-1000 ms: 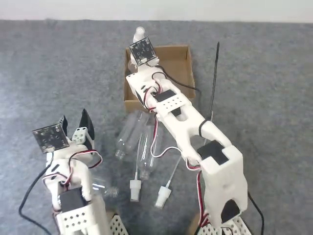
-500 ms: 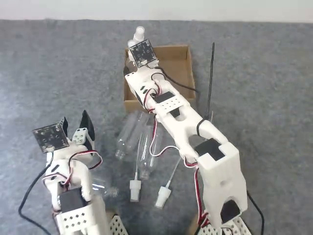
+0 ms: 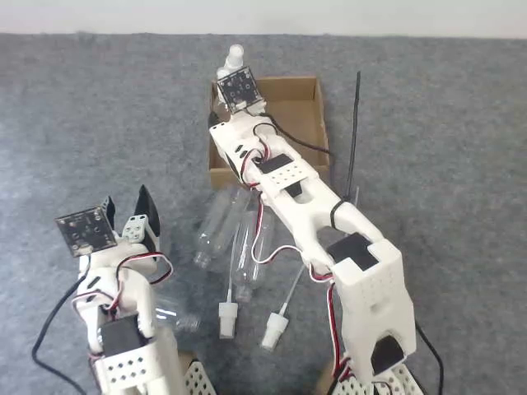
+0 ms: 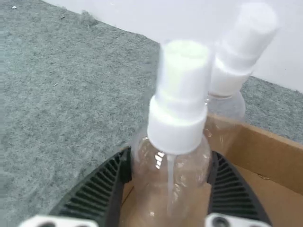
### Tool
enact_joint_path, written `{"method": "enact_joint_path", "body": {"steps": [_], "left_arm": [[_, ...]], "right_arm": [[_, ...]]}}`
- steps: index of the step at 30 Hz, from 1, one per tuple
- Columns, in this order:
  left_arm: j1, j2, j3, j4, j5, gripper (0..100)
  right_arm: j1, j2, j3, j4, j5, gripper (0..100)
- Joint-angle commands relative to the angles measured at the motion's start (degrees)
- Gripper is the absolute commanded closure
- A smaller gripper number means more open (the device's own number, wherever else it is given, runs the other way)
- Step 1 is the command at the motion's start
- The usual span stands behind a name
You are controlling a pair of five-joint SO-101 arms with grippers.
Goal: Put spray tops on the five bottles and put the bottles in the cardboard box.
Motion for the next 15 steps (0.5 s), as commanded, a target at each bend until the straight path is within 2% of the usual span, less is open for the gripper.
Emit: {"method": "enact_joint_path", "body": {"steps": [1,8,12,15], "left_arm": [[0.09,-0.97,-0.66,0.35,0.18,80],[0.09,-0.97,-0.66,0.35,0.18,80],[0.09,-0.97,-0.66,0.35,0.18,80],[0.09,-0.97,-0.66,0.35,0.18,80]], "right_arm": [[-0.22,-1.54,-2.9,0.92,-0.44,76.4],[-0.48,-2.24,-3.6,4.62,-0.35,76.1],[-0.75,-4.97,-4.13,9.8,-0.53,69.7],[-0.75,-6.02,-4.04,11.74,-0.62,68.7]]}}
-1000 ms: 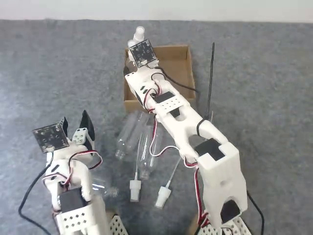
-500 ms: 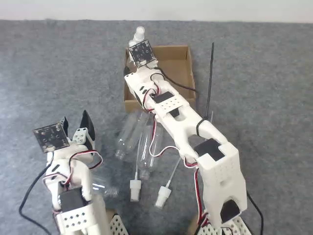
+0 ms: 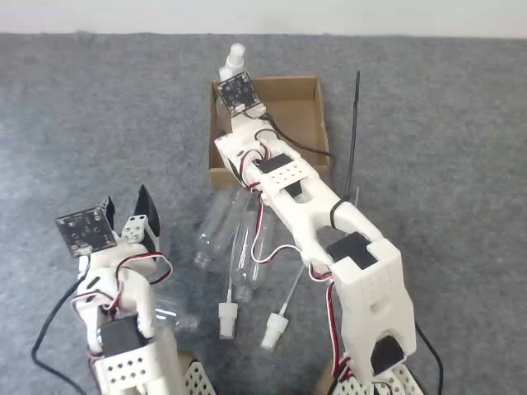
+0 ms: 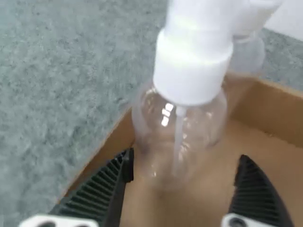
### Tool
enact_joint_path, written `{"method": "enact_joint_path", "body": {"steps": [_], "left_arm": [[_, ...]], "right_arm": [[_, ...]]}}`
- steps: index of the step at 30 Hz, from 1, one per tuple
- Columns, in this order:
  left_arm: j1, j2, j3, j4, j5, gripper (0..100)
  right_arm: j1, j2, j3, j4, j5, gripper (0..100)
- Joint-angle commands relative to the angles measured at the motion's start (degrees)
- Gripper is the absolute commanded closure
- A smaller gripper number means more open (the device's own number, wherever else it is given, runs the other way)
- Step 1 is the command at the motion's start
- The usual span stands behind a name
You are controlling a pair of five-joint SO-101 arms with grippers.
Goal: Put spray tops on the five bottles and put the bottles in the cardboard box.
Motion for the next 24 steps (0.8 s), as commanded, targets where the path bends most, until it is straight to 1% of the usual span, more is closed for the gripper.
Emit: {"method": "enact_joint_path", "body": {"steps": [1,9,21,24], "left_arm": [[0.09,-0.97,-0.66,0.35,0.18,80],[0.09,-0.97,-0.66,0.35,0.26,80],[0.09,-0.97,-0.66,0.18,0.26,80],[0.09,-0.97,-0.66,0.09,0.26,80]], "right_arm": [[-0.66,-6.37,-3.43,2.15,-0.62,68.7],[-0.66,-9.63,-3.34,9.36,-0.62,68.7],[-0.66,-19.38,-3.34,27.3,-0.35,68.9],[-0.57,-22.46,-3.34,31.69,-0.35,73.8]]}}
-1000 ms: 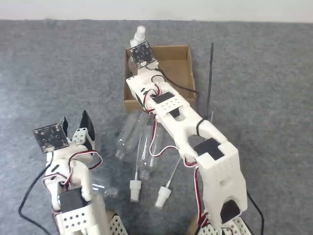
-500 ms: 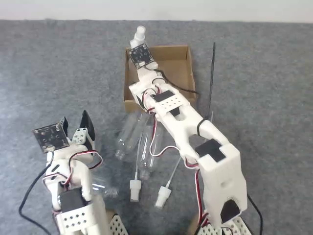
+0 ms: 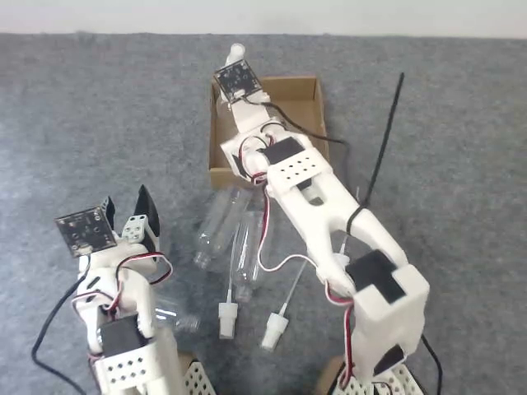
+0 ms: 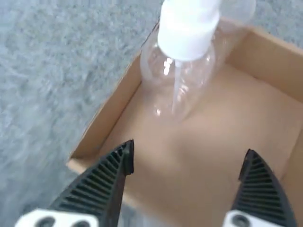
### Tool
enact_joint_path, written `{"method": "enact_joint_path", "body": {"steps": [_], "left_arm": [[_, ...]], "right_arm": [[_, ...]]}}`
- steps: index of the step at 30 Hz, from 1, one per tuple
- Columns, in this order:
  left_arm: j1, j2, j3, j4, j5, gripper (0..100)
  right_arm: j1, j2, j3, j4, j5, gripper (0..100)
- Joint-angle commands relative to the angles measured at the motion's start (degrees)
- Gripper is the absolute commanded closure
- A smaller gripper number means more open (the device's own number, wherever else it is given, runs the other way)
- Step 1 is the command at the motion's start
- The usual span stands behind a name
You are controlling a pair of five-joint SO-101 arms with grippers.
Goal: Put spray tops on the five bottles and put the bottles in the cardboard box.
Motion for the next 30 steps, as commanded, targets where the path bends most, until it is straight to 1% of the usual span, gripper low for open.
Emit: {"method": "enact_joint_path", "body": {"steps": [1,4,6,8,11,14,24,30], "left_arm": [[0.09,-0.97,-0.66,0.09,0.26,80],[0.09,-0.97,-0.66,0.09,0.26,80],[0.09,-0.97,-0.66,0.09,0.26,80],[0.09,-0.97,-0.66,0.09,0.26,80],[0.09,-0.97,-0.66,0.09,0.26,80],[0.09,-0.97,-0.66,0.09,0.26,80],[0.0,-0.97,-0.66,0.18,0.26,80],[0.0,-0.97,-0.66,0.18,0.26,80]], "right_arm": [[-0.48,-8.13,-3.34,4.97,-0.35,76.4],[-0.48,-12.35,-3.34,8.75,-0.26,83.2],[-0.4,-15.16,-3.34,11.47,-0.26,85.4],[-0.4,-17.89,-3.34,14.02,0.35,85.7],[-0.66,-21.32,-3.34,17.71,3.34,86.1],[-1.36,-24.13,-3.34,21.85,4.13,86.1],[-1.45,-30.55,-3.25,34.68,4.13,85.7],[-1.45,-32.22,-3.25,40.57,3.87,85.7]]}}
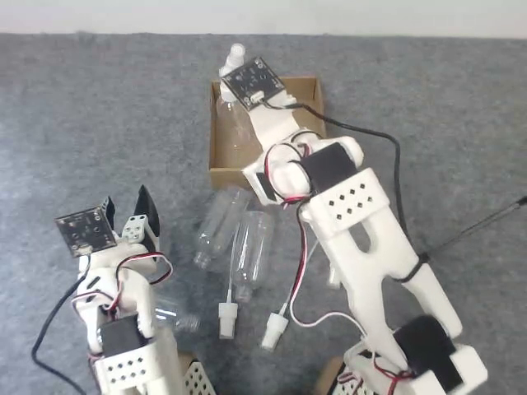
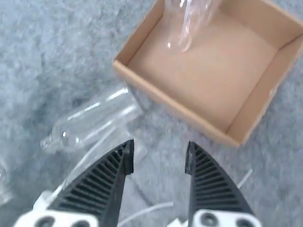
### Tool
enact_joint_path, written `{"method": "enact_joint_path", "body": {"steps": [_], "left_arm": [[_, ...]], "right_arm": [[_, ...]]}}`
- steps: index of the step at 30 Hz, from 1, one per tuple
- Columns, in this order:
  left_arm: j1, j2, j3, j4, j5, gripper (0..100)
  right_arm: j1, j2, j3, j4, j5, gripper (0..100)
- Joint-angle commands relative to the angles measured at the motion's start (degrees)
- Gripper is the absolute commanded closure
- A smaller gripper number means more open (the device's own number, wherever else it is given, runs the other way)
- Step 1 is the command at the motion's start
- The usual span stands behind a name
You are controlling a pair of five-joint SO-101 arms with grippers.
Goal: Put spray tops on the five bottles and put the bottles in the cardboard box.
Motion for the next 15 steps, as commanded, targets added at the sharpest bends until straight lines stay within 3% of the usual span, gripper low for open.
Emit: {"method": "enact_joint_path", "body": {"steps": [1,15], "left_arm": [[0.0,-0.97,-0.66,0.18,0.26,80],[-1.93,-1.05,-0.66,0.0,0.26,80]], "right_arm": [[-0.31,-3.91,-3.25,3.47,0.44,85.7],[-1.19,-11.3,-3.25,15.87,0.44,85.7]]}}
